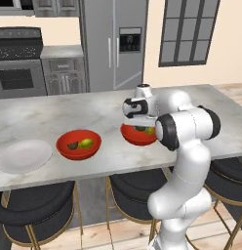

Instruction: Take the fruits from the plate on the dining counter and place two fruits in each bowl.

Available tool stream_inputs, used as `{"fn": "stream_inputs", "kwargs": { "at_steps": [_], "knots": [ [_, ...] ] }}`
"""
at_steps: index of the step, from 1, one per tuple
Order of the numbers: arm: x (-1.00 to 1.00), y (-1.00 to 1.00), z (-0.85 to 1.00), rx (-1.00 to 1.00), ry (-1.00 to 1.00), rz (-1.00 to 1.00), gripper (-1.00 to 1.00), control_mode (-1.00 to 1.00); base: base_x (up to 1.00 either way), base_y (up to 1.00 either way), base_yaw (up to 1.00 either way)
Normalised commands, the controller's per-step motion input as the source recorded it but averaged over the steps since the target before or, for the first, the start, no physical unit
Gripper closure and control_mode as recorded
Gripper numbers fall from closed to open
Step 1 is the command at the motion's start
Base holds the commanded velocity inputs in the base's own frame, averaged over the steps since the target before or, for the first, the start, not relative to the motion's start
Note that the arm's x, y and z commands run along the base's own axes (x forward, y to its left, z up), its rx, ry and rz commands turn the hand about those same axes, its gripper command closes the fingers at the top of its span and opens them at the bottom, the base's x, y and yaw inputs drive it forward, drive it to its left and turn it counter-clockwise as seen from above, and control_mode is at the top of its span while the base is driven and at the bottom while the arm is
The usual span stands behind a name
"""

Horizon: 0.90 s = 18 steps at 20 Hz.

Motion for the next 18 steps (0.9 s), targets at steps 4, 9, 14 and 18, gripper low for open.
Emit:
{"fn": "stream_inputs", "kwargs": {
  "at_steps": [4,9,14,18],
  "knots": [
    [0.22,-0.22,-0.62,0.0,0.19,-0.2,1.0,-1.0,0.0,0.0,0.0],
    [0.21,-0.02,-0.21,0.0,0.06,-0.02,1.0,-1.0,0.0,0.0,0.0],
    [0.06,0.0,-0.02,0.0,0.06,0.0,-1.0,-1.0,0.0,0.0,0.0],
    [0.0,0.0,0.0,0.0,0.05,0.0,-1.0,-1.0,0.0,0.0,0.0]
  ]
}}
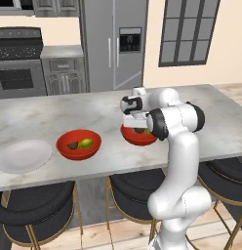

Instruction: Take the fruits from the plate on the dining counter and place two fruits in each bowl.

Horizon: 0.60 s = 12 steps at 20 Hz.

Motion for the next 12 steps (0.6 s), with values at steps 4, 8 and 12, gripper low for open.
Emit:
{"fn": "stream_inputs", "kwargs": {
  "at_steps": [4,8,12],
  "knots": [
    [0.0,0.0,0.0,0.0,0.06,0.0,-1.0,-1.0,0.0,0.0,0.0],
    [0.0,0.0,0.0,0.0,0.04,0.0,-1.0,-1.0,0.0,0.0,0.0],
    [-0.49,0.0,0.38,0.0,0.0,-0.01,-1.0,-1.0,0.0,0.0,0.0]
  ]
}}
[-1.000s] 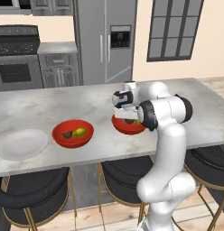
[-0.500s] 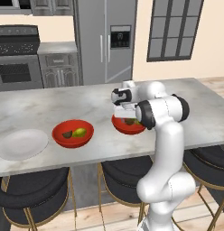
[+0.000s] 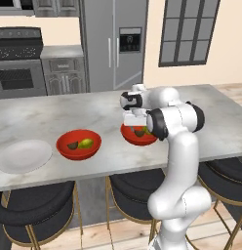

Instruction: Take the fruits from the plate on the dining counter and place two fruits in each bowl.

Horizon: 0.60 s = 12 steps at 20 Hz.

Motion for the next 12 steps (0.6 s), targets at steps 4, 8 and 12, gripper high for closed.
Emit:
{"fn": "stream_inputs", "kwargs": {
  "at_steps": [4,8,12],
  "knots": [
    [-0.96,0.0,0.79,0.0,-0.03,0.0,-1.0,-1.0,0.0,0.0,0.0],
    [-1.0,0.0,0.62,0.0,-0.03,0.01,-1.0,-1.0,0.0,0.0,0.0],
    [-1.0,0.08,0.42,-0.03,-0.07,0.09,-1.0,-1.0,0.0,0.0,0.0]
  ]
}}
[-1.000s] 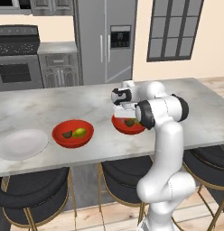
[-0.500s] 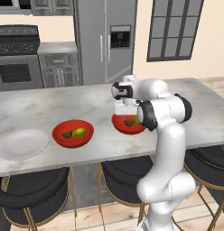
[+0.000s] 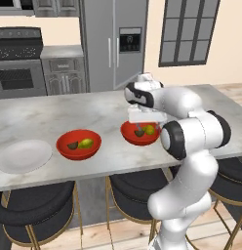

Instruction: Take the fruits from the plate on the dining counter and place two fruits in each bowl.

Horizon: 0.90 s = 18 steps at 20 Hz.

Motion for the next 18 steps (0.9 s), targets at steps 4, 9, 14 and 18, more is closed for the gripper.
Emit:
{"fn": "stream_inputs", "kwargs": {
  "at_steps": [4,9,14,18],
  "knots": [
    [-1.0,0.22,0.5,-0.02,-0.19,0.21,-1.0,-1.0,0.0,0.0,0.0],
    [-1.0,0.29,0.86,0.0,-0.34,0.19,-1.0,-1.0,0.0,0.0,0.0],
    [-0.85,0.19,0.76,0.08,-0.57,0.17,-1.0,-1.0,0.0,0.0,0.0],
    [-0.88,0.06,0.62,0.21,-0.64,0.16,-1.0,-1.0,0.0,0.0,0.0]
  ]
}}
